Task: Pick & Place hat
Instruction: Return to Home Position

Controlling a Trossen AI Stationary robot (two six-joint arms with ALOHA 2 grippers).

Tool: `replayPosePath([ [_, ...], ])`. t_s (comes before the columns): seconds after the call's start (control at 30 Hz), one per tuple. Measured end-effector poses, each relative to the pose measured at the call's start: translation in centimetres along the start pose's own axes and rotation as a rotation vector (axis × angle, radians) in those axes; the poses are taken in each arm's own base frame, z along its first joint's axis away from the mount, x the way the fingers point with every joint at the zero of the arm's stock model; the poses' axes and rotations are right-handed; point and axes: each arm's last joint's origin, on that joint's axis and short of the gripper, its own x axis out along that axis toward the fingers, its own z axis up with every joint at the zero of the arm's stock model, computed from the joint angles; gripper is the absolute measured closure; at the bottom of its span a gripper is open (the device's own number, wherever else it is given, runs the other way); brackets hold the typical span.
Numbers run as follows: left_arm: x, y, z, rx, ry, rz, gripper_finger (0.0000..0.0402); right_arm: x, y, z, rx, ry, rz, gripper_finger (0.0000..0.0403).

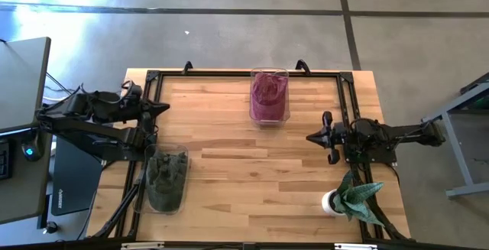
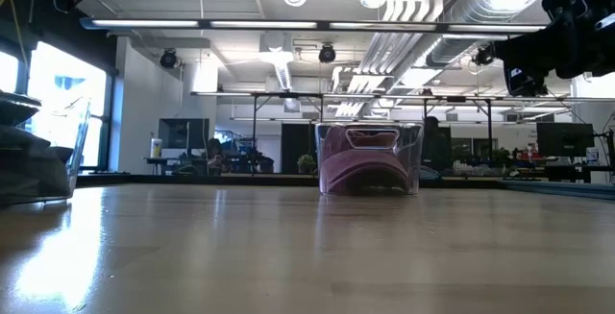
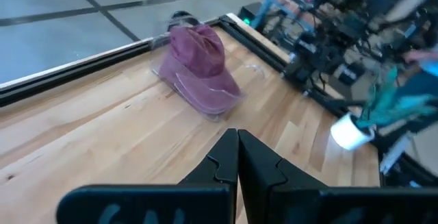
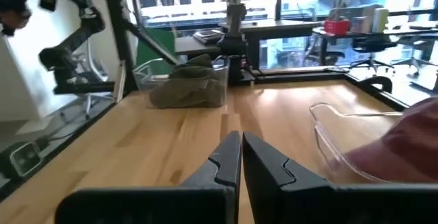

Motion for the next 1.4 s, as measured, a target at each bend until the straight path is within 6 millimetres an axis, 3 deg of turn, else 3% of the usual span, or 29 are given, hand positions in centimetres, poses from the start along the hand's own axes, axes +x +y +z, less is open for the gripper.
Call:
replayPosePath([
  [0.23,2.5,0.0,-2.4,0.13,-0.063,-0.137,0.0402,0.0,0.0,0.0,0.149,0.002,0.002,0.0391],
  [0.53,4.8,1.2,-5.8,0.279,-0.261,-0.228,0.0402,0.0,0.0,0.0,0.155,0.001,0.002,0.0391],
  [0.77,4.9,2.9,-8.5,0.255,-0.316,-0.363,0.0402,0.0,0.0,0.0,0.155,0.001,0.002,0.0391],
  [1.1,6.6,3.2,-11.1,0.368,-0.202,-0.48,0.0402,0.0,0.0,0.0,0.155,-0.001,0.002,0.0391],
  [1.3,8.5,3.5,-13.6,0.375,-0.244,-0.601,0.0402,0.0,0.0,0.0,0.155,-0.004,0.001,0.0391],
  [1.4,8.7,3.5,-13.8,0.362,-0.277,-0.612,0.0401,0.0,0.0,0.1,0.155,-0.006,0.002,0.0391],
])
